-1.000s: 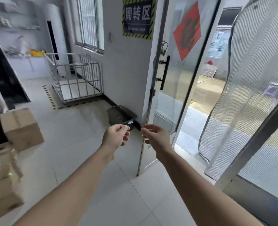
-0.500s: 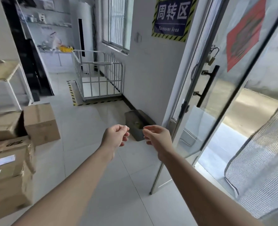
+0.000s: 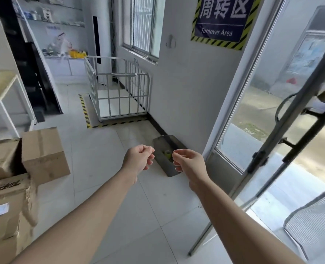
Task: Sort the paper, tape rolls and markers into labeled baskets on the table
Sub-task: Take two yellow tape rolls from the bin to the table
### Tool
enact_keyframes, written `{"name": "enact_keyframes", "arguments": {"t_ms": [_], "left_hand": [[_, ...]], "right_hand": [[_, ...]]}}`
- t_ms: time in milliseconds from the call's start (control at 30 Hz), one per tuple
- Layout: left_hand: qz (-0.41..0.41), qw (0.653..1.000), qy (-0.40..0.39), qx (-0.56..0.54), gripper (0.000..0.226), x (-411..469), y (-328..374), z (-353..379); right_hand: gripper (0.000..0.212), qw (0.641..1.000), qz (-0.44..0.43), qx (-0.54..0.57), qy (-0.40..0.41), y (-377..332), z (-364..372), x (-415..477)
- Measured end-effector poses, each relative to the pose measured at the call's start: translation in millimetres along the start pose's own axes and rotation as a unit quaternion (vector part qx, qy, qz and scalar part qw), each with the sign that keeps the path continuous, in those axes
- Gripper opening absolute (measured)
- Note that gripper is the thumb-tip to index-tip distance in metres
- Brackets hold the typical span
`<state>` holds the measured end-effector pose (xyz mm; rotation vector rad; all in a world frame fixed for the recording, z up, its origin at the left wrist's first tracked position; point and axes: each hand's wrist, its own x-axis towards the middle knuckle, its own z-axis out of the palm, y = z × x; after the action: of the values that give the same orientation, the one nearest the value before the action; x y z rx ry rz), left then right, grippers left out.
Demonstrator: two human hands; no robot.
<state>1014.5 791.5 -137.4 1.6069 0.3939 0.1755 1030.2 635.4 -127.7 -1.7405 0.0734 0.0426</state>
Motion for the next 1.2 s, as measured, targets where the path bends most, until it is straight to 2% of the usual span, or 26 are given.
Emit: {"name": "enact_keyframes", "arguments": {"t_ms": [633,1200], "left_hand": [[-0.025,0.999,-0.015,0.012,0.021,301,15,78],[-0.074,0.995,-0.067,0.030,0.020,563,14,150]], "right_hand": [[0.007,0.999,0.030,-0.020,0.011,2,45,319],[0.003,0.994,0.081,-0.052,0.044,7,84,576]]}}
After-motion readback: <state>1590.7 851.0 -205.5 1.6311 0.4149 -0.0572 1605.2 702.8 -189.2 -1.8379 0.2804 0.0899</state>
